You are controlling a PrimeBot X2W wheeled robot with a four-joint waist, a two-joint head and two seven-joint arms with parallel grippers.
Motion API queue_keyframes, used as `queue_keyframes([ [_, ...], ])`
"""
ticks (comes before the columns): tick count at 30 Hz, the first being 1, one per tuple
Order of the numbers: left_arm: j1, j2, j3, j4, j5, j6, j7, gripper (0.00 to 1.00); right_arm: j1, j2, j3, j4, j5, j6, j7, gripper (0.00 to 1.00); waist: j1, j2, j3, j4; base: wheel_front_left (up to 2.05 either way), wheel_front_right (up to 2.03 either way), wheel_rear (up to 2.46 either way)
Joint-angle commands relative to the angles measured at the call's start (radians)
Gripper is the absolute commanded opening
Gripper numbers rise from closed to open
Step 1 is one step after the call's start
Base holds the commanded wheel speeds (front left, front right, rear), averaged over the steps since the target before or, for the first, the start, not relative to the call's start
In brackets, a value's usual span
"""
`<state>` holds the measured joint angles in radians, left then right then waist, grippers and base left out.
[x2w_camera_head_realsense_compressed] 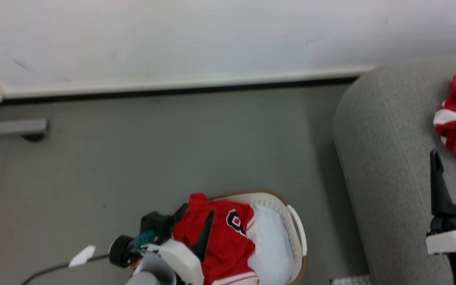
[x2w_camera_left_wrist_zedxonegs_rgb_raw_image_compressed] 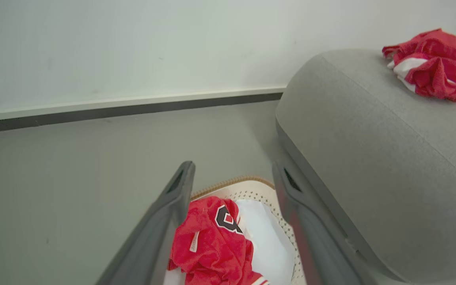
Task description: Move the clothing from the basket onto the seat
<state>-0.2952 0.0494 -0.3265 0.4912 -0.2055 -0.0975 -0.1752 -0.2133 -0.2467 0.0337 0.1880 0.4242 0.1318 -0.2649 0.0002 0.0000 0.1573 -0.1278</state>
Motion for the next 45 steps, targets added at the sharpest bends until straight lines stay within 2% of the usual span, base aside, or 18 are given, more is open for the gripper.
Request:
queue_keyframes([
  [1, -0.051, 0.005, -0.017, 0.047, 0.0, -0.006, 0.025, 1.0, -0.036, 0.006, -0.012, -0.011, 0.005, -0.002, 0.001, 1.0, -0.0002, 0.0, 0.126, -0.053, 0.0, 0.0, 0.0],
  [10, -0.309, 0.005, -0.128, 0.365, -0.003, -0.029, 0.154, 1.0, -0.156, 0.055, -0.028, -0.051, 0.007, -0.002, 0.001, 1.0, -0.0002, 0.0, 0.365, -0.153, 0.0, 0.0, 0.0],
  [19, -0.454, 0.037, -0.198, 0.638, 0.003, -0.032, 0.228, 1.0, -0.208, 0.111, -0.02, -0.077, 0.008, -0.002, 0.001, 1.0, -0.0002, 0.0, 0.514, -0.234, 0.0, 0.0, 0.0],
  [26, -0.527, 0.07, -0.222, 0.744, 0.013, -0.031, 0.254, 1.0, -0.225, 0.142, -0.002, -0.077, 0.009, -0.002, 0.001, 1.0, -0.0002, 0.0, 0.581, -0.277, 0.0, 0.0, 0.0],
  [35, -0.541, 0.104, -0.24, 0.785, 0.012, -0.011, 0.302, 1.0, -0.24, 0.171, 0.028, -0.057, 0.022, -0.002, 0.001, 1.0, -0.0002, 0.0, 0.626, -0.318, 0.0, 0.0, 0.0],
  [36, -0.54, 0.107, -0.241, 0.786, 0.01, -0.009, 0.302, 0.79, -0.24, 0.173, 0.028, -0.055, 0.021, -0.002, 0.001, 1.0, -0.0002, 0.0, 0.628, -0.32, 0.0, 0.0, 0.0],
  [37, -0.539, 0.111, -0.242, 0.787, 0.008, -0.008, 0.3, 0.43, -0.242, 0.174, 0.03, -0.054, 0.02, -0.002, 0.001, 1.0, -0.0002, 0.0, 0.629, -0.321, 0.0, 0.0, 0.0],
  [38, -0.54, 0.113, -0.243, 0.788, 0.007, -0.006, 0.297, 0.02, -0.245, 0.175, 0.03, -0.052, 0.019, -0.002, 0.001, 1.0, -0.0002, 0.0, 0.63, -0.323, 0.0, 0.0, 0.0],
  [40, -0.541, 0.097, -0.246, 0.789, 0.004, 0.0, 0.298, 0.0, -0.25, 0.177, 0.03, -0.05, 0.016, -0.002, 0.001, 1.0, -0.0002, 0.0, 0.629, -0.323, 0.0, 0.0, 0.0],
  [45, -0.536, 0.103, -0.239, 0.791, -0.019, -0.009, 0.244, 0.0, -0.253, 0.181, 0.022, -0.045, 0.01, -0.002, 0.001, 1.0, -0.0002, 0.0, 0.593, -0.304, 0.0, 0.0, 0.0],
])
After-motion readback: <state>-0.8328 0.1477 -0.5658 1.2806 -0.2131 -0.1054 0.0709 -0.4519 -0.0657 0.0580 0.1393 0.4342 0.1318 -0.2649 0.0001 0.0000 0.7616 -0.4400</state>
